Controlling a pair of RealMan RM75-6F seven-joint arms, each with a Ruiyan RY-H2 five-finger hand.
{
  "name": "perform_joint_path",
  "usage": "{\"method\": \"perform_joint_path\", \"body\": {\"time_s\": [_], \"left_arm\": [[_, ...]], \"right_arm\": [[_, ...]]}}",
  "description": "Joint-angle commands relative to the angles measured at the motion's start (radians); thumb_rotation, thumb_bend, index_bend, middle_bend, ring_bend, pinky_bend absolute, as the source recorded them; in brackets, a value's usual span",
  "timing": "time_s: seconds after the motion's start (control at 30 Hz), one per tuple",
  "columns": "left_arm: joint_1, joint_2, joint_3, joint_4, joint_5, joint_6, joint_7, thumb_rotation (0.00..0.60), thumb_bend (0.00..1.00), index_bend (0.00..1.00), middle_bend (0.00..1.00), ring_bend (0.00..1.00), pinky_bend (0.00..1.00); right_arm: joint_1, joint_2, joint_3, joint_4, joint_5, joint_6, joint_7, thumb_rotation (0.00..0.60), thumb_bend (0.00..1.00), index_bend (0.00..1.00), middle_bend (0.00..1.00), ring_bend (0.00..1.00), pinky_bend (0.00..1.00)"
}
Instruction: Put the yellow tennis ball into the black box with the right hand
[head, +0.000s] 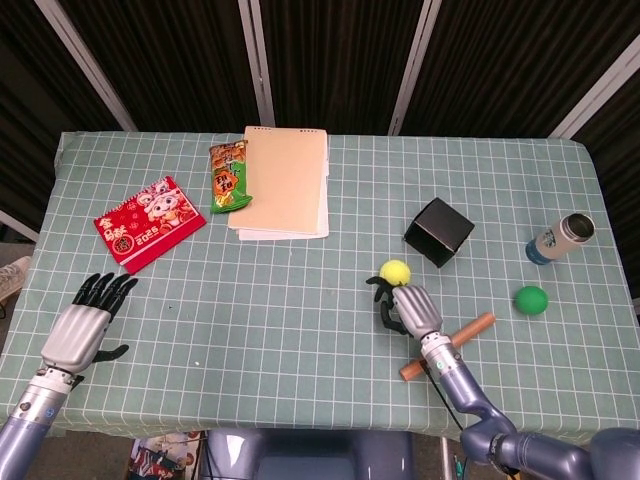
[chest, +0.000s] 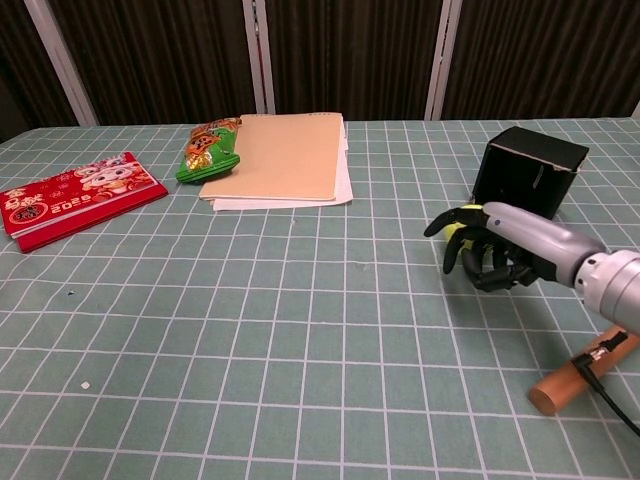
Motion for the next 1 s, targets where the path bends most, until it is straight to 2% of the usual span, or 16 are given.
{"method": "perform_joint_path", "body": {"time_s": [0.03,0.43,0.57,0.8,1.0], "left_arm": [[-0.001,0.0,0.0,0.001,-0.001,-0.002,-0.002,0.6,0.05,0.0,0.05,0.0,0.0],[-0.006,-0.003,-0.003,0.007,-0.012,-0.016,-0.004,0.6,0.05,0.0,0.05,0.0,0.0],[-0.007,-0.003,-0.004,0.007,-0.016,-0.018,-0.004,0.6,0.05,0.0,0.05,0.0,0.0],[-0.009,-0.002,-0.002,0.006,-0.016,-0.025,-0.011,0.6,0.05,0.0,0.05,0.0,0.0],[-0.008,-0.001,-0.001,0.003,-0.014,-0.021,-0.01,0.6,0.05,0.0,0.05,0.0,0.0]], "right_arm": [[0.012,0.001,0.011,0.002,0.014,-0.022,0.023,0.6,0.77,0.21,0.43,0.52,0.67],[0.043,0.002,0.047,0.029,0.051,-0.063,0.072,0.6,0.77,0.17,0.37,0.52,0.67],[0.051,0.004,0.057,0.04,0.067,-0.076,0.076,0.6,0.77,0.16,0.35,0.47,0.67],[0.059,0.018,0.071,0.048,0.102,-0.109,0.09,0.6,0.77,0.11,0.31,0.33,0.53],[0.063,0.041,0.084,0.025,0.123,-0.134,0.129,0.6,0.77,0.06,0.26,0.26,0.43]]}}
